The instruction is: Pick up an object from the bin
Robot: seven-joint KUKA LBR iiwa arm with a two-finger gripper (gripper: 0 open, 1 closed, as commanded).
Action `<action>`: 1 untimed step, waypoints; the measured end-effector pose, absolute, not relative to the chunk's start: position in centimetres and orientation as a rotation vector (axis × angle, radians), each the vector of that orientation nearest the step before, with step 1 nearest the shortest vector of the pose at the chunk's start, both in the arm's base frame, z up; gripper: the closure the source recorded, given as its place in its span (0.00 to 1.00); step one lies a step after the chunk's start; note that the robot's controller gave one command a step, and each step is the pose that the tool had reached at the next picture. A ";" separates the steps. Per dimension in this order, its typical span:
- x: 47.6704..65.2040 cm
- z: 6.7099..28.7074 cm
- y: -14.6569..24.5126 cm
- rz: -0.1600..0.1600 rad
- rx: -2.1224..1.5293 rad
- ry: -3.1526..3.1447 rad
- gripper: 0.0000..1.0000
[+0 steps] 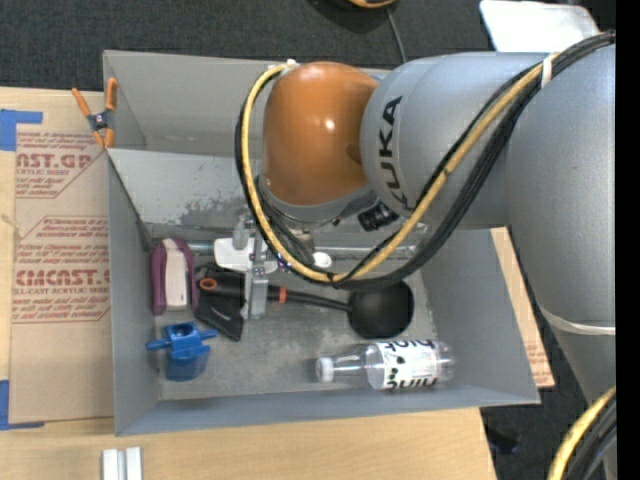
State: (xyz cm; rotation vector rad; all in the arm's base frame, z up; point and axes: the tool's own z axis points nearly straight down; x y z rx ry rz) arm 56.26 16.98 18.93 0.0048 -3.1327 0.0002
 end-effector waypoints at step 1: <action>56.4 19.3 16.9 -0.001 0.003 -3.140 0.00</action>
Offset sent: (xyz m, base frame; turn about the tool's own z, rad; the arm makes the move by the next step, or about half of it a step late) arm -0.0067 0.0257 -0.0534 -0.0550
